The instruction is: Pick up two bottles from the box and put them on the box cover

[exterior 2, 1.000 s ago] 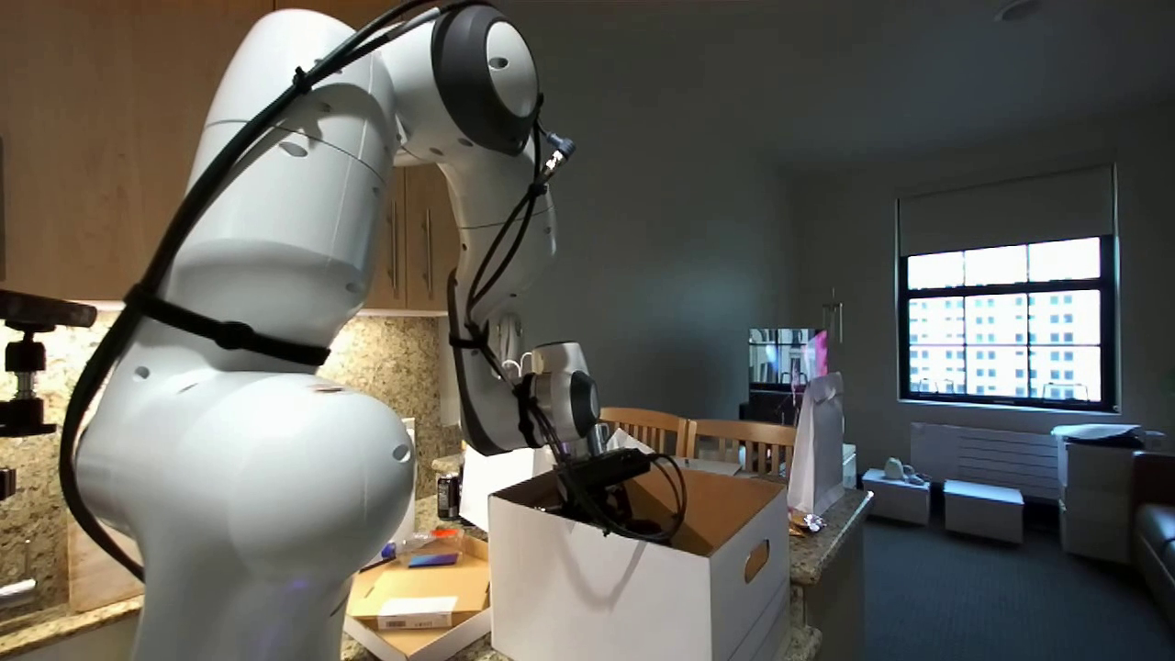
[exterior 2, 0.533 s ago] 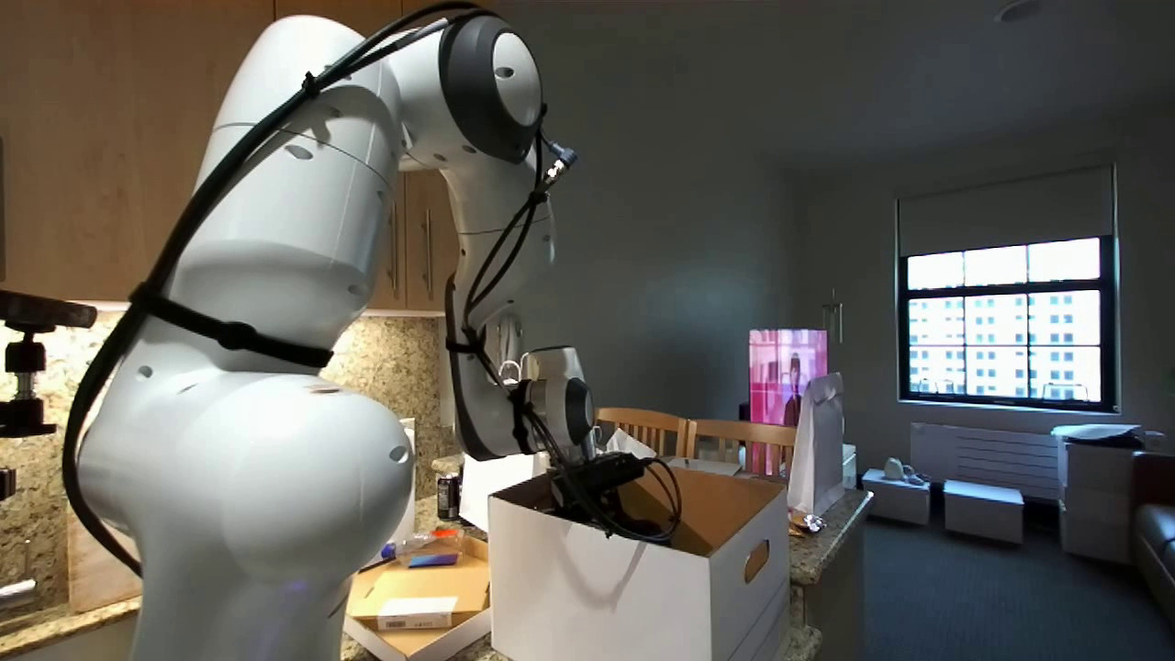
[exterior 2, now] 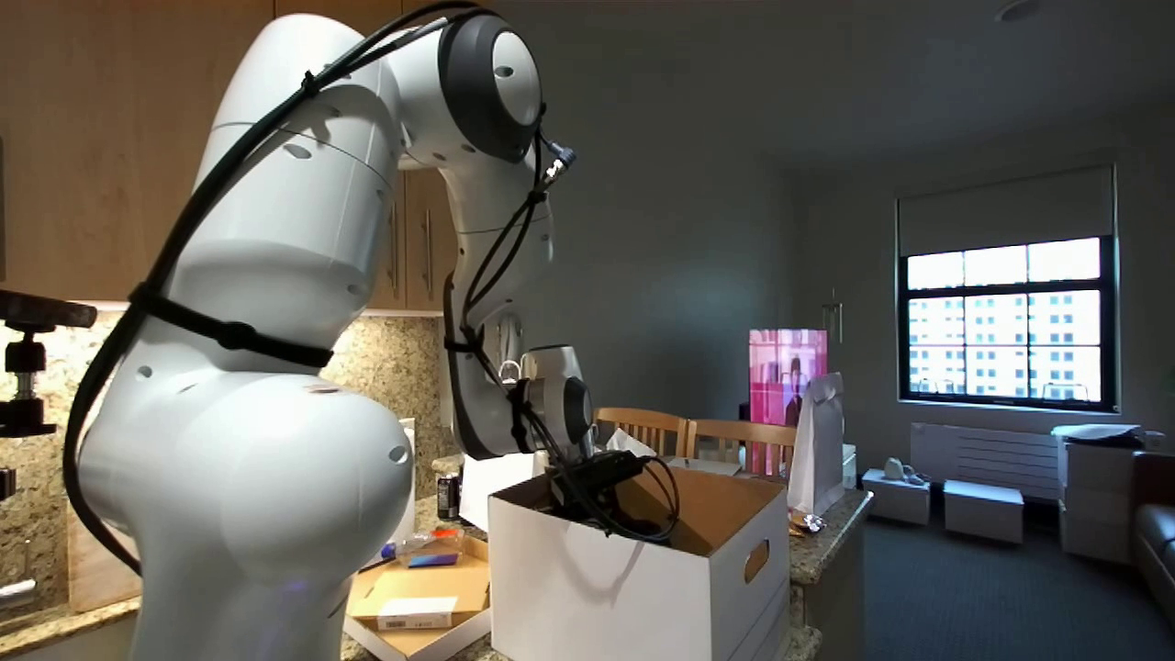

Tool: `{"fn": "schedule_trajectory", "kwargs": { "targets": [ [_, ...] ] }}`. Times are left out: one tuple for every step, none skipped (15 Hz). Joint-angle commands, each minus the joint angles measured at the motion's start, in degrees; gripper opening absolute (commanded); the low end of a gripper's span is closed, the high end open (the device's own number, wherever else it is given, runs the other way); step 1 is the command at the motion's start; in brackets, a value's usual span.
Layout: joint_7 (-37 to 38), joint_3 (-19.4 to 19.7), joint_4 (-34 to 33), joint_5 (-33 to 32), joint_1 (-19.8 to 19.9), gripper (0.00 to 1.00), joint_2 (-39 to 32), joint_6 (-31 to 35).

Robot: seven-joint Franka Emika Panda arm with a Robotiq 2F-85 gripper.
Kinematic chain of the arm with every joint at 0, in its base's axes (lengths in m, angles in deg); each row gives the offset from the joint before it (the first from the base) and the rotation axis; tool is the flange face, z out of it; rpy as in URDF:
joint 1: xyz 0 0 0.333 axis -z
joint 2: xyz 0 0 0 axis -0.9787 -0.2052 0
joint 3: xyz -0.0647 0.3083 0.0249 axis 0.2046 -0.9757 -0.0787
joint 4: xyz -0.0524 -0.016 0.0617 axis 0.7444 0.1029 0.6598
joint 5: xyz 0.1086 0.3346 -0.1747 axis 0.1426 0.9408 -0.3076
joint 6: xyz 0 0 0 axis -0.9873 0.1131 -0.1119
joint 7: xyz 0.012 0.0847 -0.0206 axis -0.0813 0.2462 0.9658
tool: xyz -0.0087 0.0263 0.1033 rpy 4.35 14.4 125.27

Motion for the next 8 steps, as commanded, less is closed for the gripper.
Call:
{"fn": "schedule_trajectory", "kwargs": {
  "targets": [
    [-3.72, -1.76, 2.49, 1.35, 1.25, 1.0, 1.47, 1.37],
    [-3.94, -1.71, 2.38, 1.23, 1.16, 1.0, 1.37, 1.22],
    [-4.27, -1.88, 2.21, 1.49, 1.23, 1.0, 1.28, 1.06],
    [-4.45, -1.91, 2.19, 1.49, 1.21, 1.0, 1.31, 1.12],
    [-4.58, -1.98, 2.2, 1.48, 1.17, 1.0, 1.37, 1.26],
    [-4.56, -2.01, 2.19, 1.44, 1.1, 1.0, 1.35, 1.37],
    [-4.67, -2.18, 2.17, 1.54, 1.1, 1.0, 1.35, 1.33],
    [-4.74, -2.41, 2.18, 1.67, 1.05, 1.0, 1.37, 1.49]
  ]
}}
